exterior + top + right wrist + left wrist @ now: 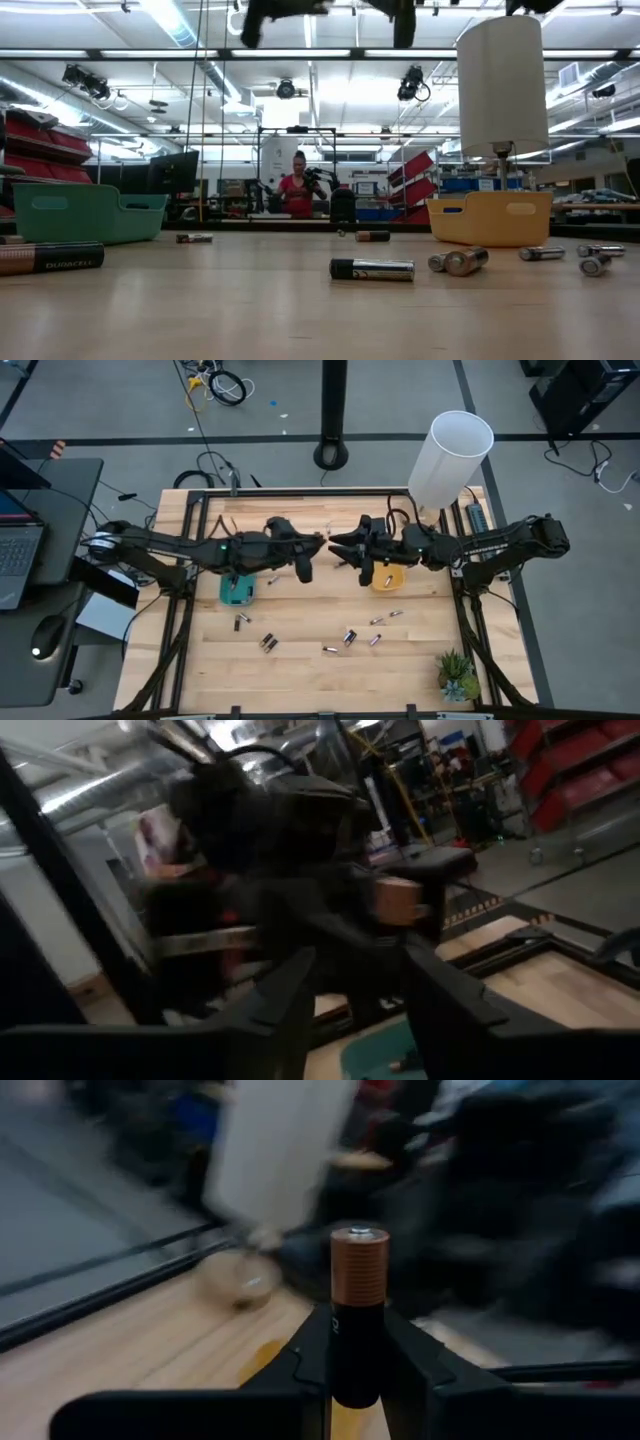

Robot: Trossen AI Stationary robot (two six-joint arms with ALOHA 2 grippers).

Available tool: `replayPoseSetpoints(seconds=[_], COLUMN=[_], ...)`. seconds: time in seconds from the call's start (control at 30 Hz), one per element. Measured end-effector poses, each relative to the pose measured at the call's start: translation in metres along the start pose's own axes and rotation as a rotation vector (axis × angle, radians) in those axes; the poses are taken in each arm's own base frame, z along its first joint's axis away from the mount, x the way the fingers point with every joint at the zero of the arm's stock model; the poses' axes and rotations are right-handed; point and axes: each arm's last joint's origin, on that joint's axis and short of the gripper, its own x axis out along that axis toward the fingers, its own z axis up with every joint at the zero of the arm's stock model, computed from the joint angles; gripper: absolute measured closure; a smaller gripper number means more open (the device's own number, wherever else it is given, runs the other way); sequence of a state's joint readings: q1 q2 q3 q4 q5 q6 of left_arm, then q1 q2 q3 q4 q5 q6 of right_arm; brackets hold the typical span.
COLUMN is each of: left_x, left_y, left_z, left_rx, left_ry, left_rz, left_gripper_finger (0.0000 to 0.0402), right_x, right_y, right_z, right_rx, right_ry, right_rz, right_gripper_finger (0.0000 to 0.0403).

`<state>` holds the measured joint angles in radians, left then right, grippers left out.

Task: Sort batteries
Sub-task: Put the black battery into the green bin

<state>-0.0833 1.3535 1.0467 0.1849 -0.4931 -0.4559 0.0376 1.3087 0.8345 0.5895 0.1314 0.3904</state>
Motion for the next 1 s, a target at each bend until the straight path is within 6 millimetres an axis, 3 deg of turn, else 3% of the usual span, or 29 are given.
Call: replayPoseSetpoints(seconds=[0.1, 0.2, 0.43, 0.6, 0.73, 0.87, 1.0], left_x=[-0.018, -0.045, -0.105, -0.109, -0.11, -0.111, -0.11], left_y=[0.005, 0.02, 0.078, 0.099, 0.113, 0.111, 0.104], left_z=[-0.001, -0.01, -0.052, -0.089, -0.116, -0.12, -0.112], left_rx=[-0.021, -0.055, 0.045, 0.051, -0.056, -0.101, -0.081], left_ry=[0.089, 0.273, 0.781, 0.865, 0.94, 0.951, 0.935], left_rz=[0.079, 0.229, 0.793, 0.831, 0.844, 0.814, 0.799], left_gripper_finger=[0.0343, 0.0343, 0.0343, 0.0326, 0.032, 0.0305, 0.0281], right_x=[-0.01, -0.02, -0.036, -0.029, -0.019, -0.016, -0.017], right_y=[0.001, -0.005, -0.007, -0.003, 0.0, 0.001, 0.001], right_z=[0.004, -0.005, -0.027, -0.036, -0.041, -0.045, -0.045], right_rx=[-0.012, -0.027, -0.011, -0.025, -0.011, -0.002, 0.011], right_ry=[0.069, 0.231, 0.49, 0.493, 0.458, 0.462, 0.467], right_rz=[-0.023, -0.109, -0.209, -0.188, -0.145, -0.123, -0.127], right_gripper_finger=[0.024, 0.0241, 0.0254, 0.0265, 0.0272, 0.0277, 0.028])
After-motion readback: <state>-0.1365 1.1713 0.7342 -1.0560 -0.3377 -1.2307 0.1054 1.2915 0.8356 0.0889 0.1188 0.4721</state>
